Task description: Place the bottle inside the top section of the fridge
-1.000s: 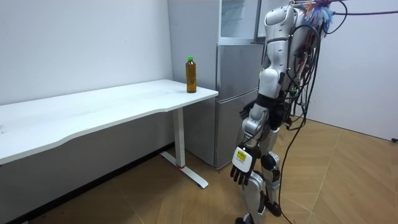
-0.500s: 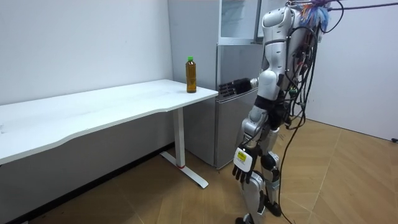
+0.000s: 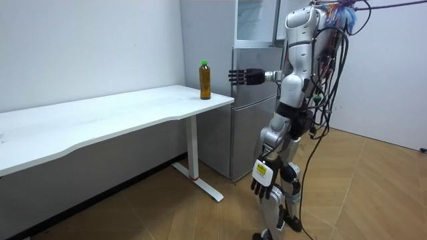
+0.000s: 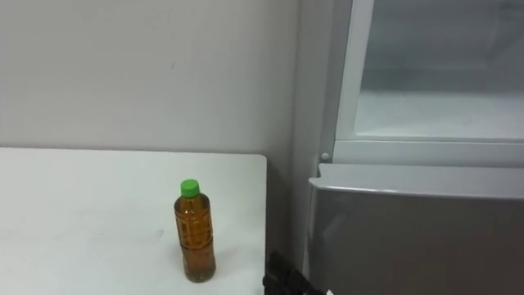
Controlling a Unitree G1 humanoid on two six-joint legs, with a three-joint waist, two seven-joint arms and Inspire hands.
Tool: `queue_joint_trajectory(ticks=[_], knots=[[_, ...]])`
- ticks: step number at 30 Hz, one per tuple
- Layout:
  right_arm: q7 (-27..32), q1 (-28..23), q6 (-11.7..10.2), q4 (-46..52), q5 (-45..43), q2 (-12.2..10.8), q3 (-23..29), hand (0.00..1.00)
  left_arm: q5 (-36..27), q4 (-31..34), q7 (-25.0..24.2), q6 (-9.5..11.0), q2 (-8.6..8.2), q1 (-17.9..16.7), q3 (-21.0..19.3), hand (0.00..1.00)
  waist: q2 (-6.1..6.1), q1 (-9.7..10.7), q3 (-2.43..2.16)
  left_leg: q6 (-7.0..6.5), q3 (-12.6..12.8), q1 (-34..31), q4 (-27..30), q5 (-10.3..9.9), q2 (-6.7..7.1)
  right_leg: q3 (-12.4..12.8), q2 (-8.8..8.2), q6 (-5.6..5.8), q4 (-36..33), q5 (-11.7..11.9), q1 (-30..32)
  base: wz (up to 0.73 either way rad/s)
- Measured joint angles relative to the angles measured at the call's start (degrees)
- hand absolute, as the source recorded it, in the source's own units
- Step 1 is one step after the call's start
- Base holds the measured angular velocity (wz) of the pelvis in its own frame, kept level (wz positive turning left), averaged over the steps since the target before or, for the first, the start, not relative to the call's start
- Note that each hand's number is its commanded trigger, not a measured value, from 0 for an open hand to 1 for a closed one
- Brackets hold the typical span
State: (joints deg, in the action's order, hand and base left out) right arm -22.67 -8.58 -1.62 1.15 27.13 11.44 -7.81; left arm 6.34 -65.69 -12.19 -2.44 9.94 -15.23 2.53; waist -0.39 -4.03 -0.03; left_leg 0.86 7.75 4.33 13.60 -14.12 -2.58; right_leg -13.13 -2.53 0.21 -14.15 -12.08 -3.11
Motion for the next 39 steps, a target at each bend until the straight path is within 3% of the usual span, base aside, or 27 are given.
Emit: queue_joint_trajectory(ticks=[15,21,24,29,33,39], knots=[[0.85,5.57,-0.03,4.28,0.13,0.01,0.14,0.0,0.03,0.96,-0.71,-0.05,0.69,0.26,-0.12,0.0,-1.02,-1.08,-0.19,0.0,-0.4,-0.68,0.09,0.0,0.01,-0.93,-0.14,0.01,0.22,0.0,0.16,0.02],[2.45,7.16,-0.01,4.04,0.63,0.04,0.13,0.0,0.02,0.96,-0.53,-0.1,1.03,0.19,-0.04,0.0,-1.98,-1.31,0.4,0.0,-0.84,-0.75,0.12,0.01,0.04,-1.55,-0.22,0.01,0.22,0.0,-0.05,0.04],[3.03,7.23,-0.01,3.9,2.84,0.08,0.13,0.0,0.05,0.96,-0.7,-0.12,1.21,0.19,-0.04,0.0,-2.4,-1.27,0.47,0.0,-1.33,-1.03,0.29,0.01,0.1,-2.06,-0.29,0.02,0.23,0.04,-0.08,0.08],[3.68,7.76,-0.01,0.59,4.24,0.35,-0.19,0.0,0.64,1.05,-0.48,-0.1,1.44,0.62,-0.01,0.0,-2.38,-1.81,0.46,0.0,-1.98,-1.32,0.3,0.01,0.11,-2.83,-0.32,-0.06,0.26,0.13,-0.11,0.07],[5.45,8.81,-0.01,-2.09,3.93,2.0,-2.0,0.0,0.64,1.57,0.53,-0.1,1.46,0.84,0.04,0.0,-2.35,-2.73,0.48,0.0,-2.56,-1.77,0.66,0.01,0.16,-3.5,-0.39,-0.07,0.27,0.14,-0.15,0.08],[8.76,14.13,0.1,-10.29,3.89,2.57,-2.74,0.0,0.73,1.8,0.77,-0.86,1.67,0.81,-0.07,0.0,-2.53,-3.53,0.54,-0.01,-3.27,-2.3,0.99,0.03,0.26,-4.26,-0.51,-0.06,0.35,0.14,-0.17,0.06]])
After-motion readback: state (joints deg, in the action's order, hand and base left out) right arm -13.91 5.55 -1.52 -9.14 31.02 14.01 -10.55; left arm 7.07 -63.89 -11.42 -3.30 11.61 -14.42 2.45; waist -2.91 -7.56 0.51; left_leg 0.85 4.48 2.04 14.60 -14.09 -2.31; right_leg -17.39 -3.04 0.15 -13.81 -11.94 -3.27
